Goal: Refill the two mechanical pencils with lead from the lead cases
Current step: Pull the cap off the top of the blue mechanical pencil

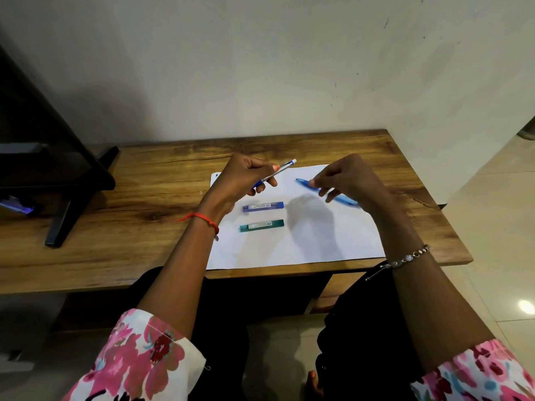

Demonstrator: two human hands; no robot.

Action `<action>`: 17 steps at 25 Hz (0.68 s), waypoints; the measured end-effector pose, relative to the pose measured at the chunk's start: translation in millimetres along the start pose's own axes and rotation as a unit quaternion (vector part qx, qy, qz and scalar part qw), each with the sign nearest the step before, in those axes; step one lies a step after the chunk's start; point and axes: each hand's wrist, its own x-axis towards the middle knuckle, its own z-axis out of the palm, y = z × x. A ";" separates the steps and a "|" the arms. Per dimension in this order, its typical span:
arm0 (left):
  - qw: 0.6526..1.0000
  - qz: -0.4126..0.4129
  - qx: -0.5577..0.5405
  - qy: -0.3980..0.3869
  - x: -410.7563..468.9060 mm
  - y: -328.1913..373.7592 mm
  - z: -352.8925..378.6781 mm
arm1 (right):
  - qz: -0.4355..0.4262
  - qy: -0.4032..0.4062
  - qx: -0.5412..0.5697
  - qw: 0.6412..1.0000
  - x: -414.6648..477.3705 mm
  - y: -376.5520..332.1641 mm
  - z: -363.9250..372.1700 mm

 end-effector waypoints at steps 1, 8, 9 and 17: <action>1.000 0.003 0.005 -0.001 0.6 -0.5 1.6 | -0.006 -0.016 -0.067 0.998 0.3 -1.0 2.3; 1.000 0.011 0.012 0.010 4.6 -4.5 -0.1 | 0.009 -0.066 -0.147 0.987 1.4 1.2 7.3; 1.000 0.012 0.014 0.010 5.3 -5.4 0.3 | 0.008 -0.062 -0.141 0.988 1.8 1.0 8.5; 0.999 0.018 0.026 0.011 7.2 -7.4 0.9 | 0.033 -0.053 -0.171 0.983 3.1 -0.6 17.1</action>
